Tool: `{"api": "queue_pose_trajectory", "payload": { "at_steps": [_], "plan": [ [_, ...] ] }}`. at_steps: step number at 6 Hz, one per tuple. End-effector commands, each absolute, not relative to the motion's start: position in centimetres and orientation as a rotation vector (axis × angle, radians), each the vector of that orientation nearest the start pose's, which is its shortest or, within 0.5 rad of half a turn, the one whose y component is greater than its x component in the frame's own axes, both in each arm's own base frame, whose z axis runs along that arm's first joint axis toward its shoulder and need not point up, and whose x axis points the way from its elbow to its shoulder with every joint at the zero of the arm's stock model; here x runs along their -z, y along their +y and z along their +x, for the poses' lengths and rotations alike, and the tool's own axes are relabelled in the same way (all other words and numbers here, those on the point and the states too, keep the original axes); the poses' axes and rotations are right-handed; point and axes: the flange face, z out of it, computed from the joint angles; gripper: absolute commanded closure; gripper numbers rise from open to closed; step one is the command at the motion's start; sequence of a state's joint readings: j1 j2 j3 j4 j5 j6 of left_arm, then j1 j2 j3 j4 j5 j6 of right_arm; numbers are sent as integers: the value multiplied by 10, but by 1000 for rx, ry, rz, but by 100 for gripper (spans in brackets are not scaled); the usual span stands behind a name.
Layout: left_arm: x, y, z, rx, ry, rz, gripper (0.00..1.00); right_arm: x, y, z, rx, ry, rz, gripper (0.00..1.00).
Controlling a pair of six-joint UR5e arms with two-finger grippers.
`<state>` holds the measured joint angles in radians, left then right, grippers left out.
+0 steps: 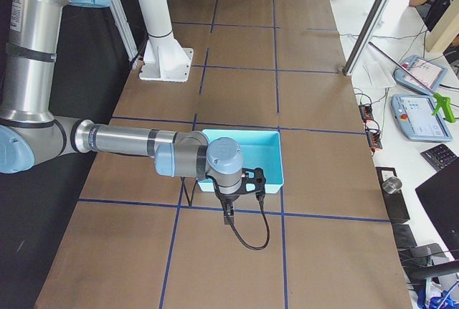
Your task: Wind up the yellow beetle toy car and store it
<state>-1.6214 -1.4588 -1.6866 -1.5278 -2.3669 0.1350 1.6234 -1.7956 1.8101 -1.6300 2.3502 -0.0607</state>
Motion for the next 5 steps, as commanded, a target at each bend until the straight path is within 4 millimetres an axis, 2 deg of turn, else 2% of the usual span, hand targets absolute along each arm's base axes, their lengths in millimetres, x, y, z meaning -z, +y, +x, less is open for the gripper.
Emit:
{"api": "queue_pose_trajectory", "payload": {
  "at_steps": [1, 5],
  "plan": [
    [-656, -438, -84, -65, 796, 39, 0, -641, -390, 84, -20, -771, -22, 0],
    [-654, -438, -84, -66, 796, 42, 0, -642, -388, 85, -14, -763, -20, 0]
  ]
}}
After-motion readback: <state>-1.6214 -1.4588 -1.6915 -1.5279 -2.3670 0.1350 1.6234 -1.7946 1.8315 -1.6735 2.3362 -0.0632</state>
